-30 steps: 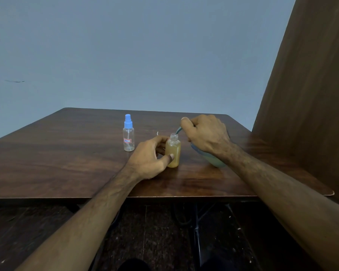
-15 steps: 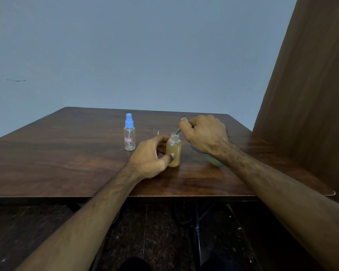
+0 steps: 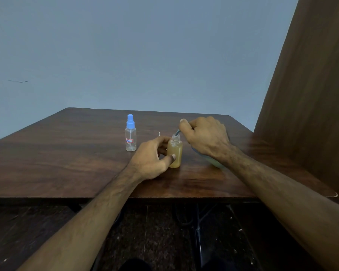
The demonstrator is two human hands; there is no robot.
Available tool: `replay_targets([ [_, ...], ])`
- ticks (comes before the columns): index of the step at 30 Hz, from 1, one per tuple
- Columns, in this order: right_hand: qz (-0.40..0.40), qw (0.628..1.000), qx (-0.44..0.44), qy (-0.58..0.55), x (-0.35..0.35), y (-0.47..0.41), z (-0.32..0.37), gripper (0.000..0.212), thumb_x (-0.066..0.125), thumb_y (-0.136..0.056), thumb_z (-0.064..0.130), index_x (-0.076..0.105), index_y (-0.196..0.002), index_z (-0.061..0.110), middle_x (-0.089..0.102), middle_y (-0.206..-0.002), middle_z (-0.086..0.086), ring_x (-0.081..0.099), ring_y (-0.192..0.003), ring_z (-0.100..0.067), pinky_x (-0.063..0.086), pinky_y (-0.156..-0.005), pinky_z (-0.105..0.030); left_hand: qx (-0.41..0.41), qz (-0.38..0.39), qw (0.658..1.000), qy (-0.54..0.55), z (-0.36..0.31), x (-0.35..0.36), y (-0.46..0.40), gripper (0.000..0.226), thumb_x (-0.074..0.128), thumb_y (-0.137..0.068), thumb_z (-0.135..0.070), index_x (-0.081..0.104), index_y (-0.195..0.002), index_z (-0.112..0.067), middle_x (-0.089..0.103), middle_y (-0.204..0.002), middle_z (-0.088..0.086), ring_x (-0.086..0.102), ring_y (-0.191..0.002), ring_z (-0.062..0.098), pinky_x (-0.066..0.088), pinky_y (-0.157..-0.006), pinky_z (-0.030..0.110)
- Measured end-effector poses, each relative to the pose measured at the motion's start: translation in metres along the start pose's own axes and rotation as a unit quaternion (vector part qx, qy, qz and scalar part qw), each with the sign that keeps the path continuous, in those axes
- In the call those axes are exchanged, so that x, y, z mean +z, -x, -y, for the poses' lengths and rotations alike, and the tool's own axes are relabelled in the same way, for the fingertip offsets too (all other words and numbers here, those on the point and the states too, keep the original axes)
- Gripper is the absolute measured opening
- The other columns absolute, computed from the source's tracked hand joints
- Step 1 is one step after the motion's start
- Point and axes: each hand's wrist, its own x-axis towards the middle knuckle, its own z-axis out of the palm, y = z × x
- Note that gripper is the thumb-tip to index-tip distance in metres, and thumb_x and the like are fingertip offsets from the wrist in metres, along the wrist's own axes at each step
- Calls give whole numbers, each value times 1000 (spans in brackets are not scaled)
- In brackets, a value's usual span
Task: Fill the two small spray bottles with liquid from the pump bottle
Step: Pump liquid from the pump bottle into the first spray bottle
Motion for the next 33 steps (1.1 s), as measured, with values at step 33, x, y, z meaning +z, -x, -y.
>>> replay_targets([
  [33, 7, 1000, -11, 24, -3, 1, 6, 64, 38, -104, 44, 41, -48, 13, 42, -47, 1, 43, -48, -20, 35, -55, -32, 2, 2, 1000, 4, 2, 0, -1, 42, 76, -84, -23, 62, -124, -22, 72, -105, -12, 69, -95, 1, 57, -90, 28],
])
